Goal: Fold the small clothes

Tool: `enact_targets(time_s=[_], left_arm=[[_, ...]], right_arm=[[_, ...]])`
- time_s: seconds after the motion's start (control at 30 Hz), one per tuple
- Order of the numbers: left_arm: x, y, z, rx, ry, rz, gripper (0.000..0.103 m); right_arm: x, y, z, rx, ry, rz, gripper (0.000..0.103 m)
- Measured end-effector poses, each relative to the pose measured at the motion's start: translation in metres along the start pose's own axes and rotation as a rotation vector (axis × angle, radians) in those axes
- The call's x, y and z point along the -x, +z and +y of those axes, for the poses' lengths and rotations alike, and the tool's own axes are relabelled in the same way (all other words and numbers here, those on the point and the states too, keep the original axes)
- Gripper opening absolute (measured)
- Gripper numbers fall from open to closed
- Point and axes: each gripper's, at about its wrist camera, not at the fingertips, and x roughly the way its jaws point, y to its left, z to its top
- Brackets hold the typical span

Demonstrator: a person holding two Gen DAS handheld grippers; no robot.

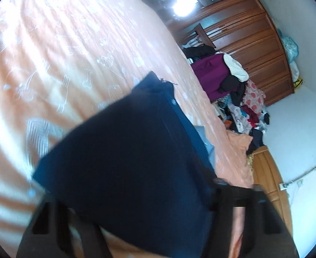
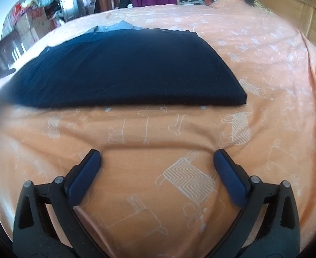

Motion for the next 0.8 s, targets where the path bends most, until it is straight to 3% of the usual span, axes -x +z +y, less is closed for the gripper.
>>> enact_targets(time_s=[0.07,0.1,0.3,0.37,0.57,0.7,0.8], left_arm=[[-0.004,0.004,0.008,0.020,-0.002,0.000,0.014],[-0.004,0.006,0.012,0.034,-0.007,-0.008,0.009],[-0.009,0.011,0.011,0.009,0.010,-0.020,0.008],[-0.009,0.012,0.007,-0.012,-0.003,-0.010,0.001],[0.008,0.007,-0.057,-0.361,0.028,-0.031,0.001],[0.016,-0.015,-0.104,-0.621,0.075,-0.068,0.001],[0.017,-0.029,-0.125,-0.741,0.095,-0.081,0.001]], right_arm=[[0.010,0.002,0.005,0.048,-0.010,0.011,0.099],[0.017,0.003,0.007,0.076,-0.010,0.012,0.098],[0.071,0.036,0.028,0.119,0.125,-0.021,0.098],[0.079,0.062,0.037,0.094,0.219,-0.040,0.099],[0.039,0.186,0.084,0.045,0.550,-0.028,0.098],[-0.024,0.272,0.159,0.115,0.700,0.101,0.099],[-0.066,0.301,0.212,0.183,0.788,0.244,0.099]])
